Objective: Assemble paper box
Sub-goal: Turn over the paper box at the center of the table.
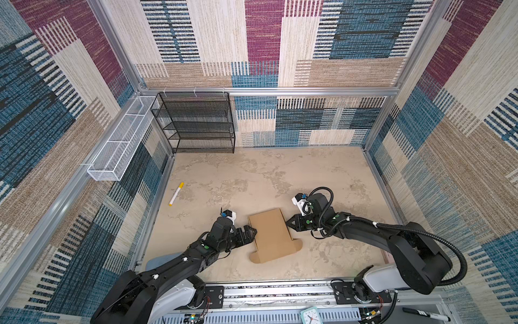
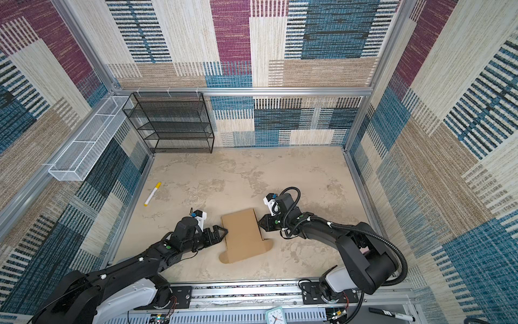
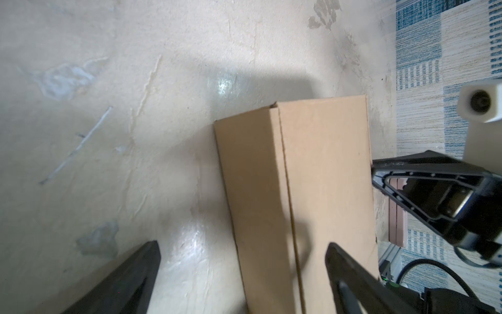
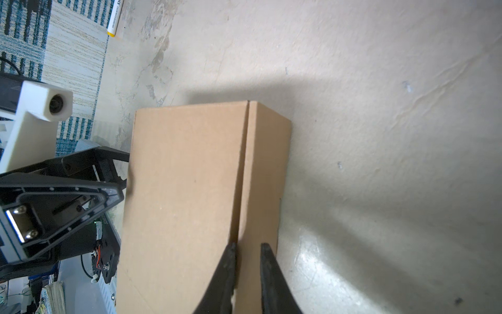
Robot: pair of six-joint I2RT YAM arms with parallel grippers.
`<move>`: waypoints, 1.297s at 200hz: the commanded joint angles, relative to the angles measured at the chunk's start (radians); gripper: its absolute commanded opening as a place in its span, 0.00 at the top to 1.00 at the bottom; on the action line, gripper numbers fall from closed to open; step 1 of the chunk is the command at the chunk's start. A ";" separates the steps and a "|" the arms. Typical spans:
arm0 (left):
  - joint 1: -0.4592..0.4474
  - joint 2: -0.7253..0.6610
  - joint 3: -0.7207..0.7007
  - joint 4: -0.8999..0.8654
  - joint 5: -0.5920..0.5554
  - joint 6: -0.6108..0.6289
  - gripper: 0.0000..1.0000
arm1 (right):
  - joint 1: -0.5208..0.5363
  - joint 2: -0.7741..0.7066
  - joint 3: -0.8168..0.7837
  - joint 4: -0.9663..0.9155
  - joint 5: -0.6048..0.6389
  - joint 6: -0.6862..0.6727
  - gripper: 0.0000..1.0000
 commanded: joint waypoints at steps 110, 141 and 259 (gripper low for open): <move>0.001 -0.162 0.049 -0.186 -0.045 0.059 0.02 | -0.004 -0.071 -0.072 -0.009 0.042 0.027 0.88; 0.002 -0.203 0.076 -0.234 -0.050 0.059 0.02 | -0.008 -0.115 -0.095 0.021 0.022 0.058 0.91; -0.016 -0.278 0.079 -0.157 0.032 -0.084 0.01 | -0.021 -0.143 -0.055 -0.003 -0.008 0.055 0.98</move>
